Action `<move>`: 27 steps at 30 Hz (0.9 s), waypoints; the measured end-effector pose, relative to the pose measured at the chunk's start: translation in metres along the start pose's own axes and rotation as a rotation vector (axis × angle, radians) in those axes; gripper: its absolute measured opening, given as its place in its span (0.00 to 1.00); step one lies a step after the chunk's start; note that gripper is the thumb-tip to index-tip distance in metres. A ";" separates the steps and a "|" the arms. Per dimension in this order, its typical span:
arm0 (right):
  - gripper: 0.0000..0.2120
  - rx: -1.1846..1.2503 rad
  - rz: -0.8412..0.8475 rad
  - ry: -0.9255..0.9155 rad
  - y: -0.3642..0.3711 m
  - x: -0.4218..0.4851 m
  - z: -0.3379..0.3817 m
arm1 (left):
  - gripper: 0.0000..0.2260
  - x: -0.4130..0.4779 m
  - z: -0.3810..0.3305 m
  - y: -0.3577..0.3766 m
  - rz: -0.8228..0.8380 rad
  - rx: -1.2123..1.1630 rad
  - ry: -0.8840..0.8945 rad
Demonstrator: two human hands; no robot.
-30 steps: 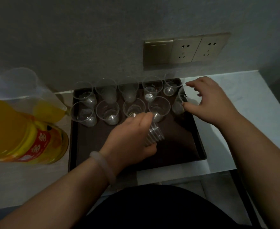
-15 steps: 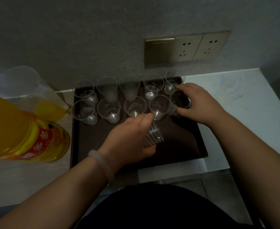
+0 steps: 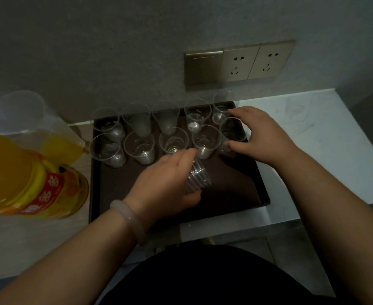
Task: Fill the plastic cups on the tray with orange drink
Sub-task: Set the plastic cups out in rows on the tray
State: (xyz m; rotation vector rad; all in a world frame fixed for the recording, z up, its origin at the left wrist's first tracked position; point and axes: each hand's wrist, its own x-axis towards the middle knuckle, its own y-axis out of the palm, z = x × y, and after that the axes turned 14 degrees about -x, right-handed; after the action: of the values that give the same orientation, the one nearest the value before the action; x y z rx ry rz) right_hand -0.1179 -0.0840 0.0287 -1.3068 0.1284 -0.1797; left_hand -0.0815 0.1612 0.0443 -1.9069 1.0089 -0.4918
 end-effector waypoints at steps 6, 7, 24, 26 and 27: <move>0.20 0.240 -0.217 0.074 -0.020 -0.020 0.035 | 0.41 -0.003 -0.004 -0.007 0.001 -0.013 -0.034; 0.18 0.321 -0.144 0.089 -0.023 -0.023 0.043 | 0.42 -0.003 -0.004 -0.008 -0.003 -0.016 -0.037; 0.15 0.694 0.041 0.205 -0.026 -0.040 0.059 | 0.40 -0.010 -0.004 -0.012 -0.064 0.006 -0.047; 0.14 0.609 -0.053 0.227 -0.037 -0.044 0.049 | 0.39 -0.011 -0.001 -0.012 -0.071 0.021 -0.045; 0.15 0.525 -0.088 0.229 -0.043 -0.048 0.044 | 0.40 -0.011 -0.001 -0.012 -0.076 0.027 -0.042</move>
State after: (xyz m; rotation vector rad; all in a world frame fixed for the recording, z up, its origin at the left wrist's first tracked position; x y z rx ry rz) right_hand -0.1585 -0.0434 0.0812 -0.7655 0.2034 -0.4098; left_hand -0.0831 0.1729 0.0554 -1.9291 0.9013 -0.5041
